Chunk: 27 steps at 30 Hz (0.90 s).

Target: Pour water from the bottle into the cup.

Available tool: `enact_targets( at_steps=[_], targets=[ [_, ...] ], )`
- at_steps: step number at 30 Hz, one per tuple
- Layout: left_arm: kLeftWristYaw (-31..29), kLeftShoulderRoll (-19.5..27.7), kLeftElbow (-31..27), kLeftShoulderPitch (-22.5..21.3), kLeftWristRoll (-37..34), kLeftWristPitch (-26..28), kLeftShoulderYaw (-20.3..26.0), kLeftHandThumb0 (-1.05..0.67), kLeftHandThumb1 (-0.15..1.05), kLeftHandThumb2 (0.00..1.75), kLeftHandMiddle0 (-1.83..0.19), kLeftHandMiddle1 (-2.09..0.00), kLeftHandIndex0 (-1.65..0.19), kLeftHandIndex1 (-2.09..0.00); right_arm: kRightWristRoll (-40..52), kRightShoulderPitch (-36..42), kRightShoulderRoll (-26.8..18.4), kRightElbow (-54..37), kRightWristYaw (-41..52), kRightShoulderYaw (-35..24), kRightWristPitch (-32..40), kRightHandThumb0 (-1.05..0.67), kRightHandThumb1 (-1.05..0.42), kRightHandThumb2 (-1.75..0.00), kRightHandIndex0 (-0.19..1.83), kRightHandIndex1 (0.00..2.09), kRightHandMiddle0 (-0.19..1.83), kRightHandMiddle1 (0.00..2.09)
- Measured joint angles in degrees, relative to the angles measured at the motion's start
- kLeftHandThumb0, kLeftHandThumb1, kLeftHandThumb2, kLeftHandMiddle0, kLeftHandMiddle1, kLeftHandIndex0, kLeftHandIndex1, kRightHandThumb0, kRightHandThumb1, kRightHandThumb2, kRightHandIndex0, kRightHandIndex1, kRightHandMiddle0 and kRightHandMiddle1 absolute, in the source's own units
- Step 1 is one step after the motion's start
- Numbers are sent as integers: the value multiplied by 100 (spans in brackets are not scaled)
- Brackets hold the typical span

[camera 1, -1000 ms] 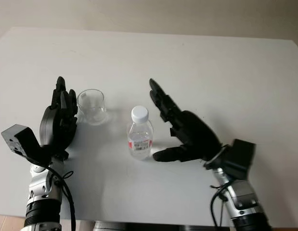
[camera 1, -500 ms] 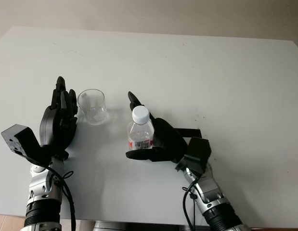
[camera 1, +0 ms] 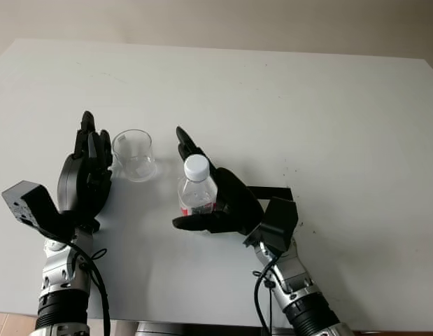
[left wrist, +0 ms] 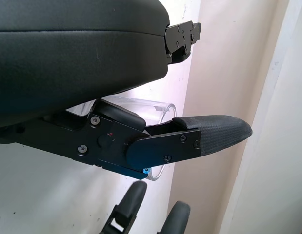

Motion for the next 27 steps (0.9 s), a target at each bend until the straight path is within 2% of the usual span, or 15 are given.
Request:
enact_targets(
  at_steps=[1, 2, 4, 5, 8, 11, 14, 17, 20, 25, 27],
  targets=[
    [0, -1, 2, 0, 0, -6, 0, -84, 105, 59, 19, 0, 19, 0, 53, 1, -2, 0, 81, -7, 14, -62, -79, -6, 22, 198, 27, 197],
    [-1, -2, 4, 0, 0, -11, 1, -84, 105, 59, 19, 0, 19, 0, 75, -1, -7, 0, 146, -10, 15, -60, -80, -6, 42, 203, 43, 203],
    [-7, -4, 11, -1, -1, -19, 1, -84, 105, 59, 19, 0, 19, 0, 67, -12, -80, -62, 294, 13, 172, -55, -82, -6, 75, 208, 71, 208],
    [-11, -7, 12, -4, -1, -23, 0, -84, 105, 59, 19, 0, 19, 0, 47, -19, -144, -121, 384, 46, 315, -51, -83, -6, 103, 209, 90, 209],
    [-6, -24, 16, -8, -1, -45, 1, -84, 105, 59, 19, 0, 19, 0, 21, -66, -306, -329, 664, 112, 578, -45, -84, -6, 143, 209, 122, 209],
    [18, -46, 16, -23, -1, -45, 1, -84, 105, 59, 19, 0, 19, 0, -16, -93, -400, -361, 880, 176, 517, -41, -87, -6, 157, 209, 139, 209],
    [46, -50, 20, -37, -1, -45, 2, -84, 105, 59, 19, 0, 19, 0, -135, -150, -519, -350, 1100, 275, 285, -41, -90, -6, 164, 209, 148, 209],
    [65, -54, 22, -40, 1, -59, 3, -84, 105, 60, 19, 0, 19, 0, -391, -268, -632, -278, 1200, 396, -109, -41, -93, -7, 166, 209, 152, 209],
    [85, -57, 26, -40, 9, -106, 3, -84, 105, 60, 19, 0, 19, 0, -492, -334, -699, -278, 1248, 459, -178, -39, -97, -7, 164, 209, 154, 209],
    [104, -57, 57, -41, 18, -142, 5, -84, 105, 59, 19, 0, 19, 0, -597, -325, -686, -315, 1017, 478, -199, -42, -98, -6, 175, 209, 166, 209],
    [102, -57, 58, -41, 18, -143, 7, -83, 105, 59, 19, 0, 19, 0, -679, -287, -620, -310, 679, 438, -199, -40, -101, -6, 182, 209, 179, 209]
  ],
)
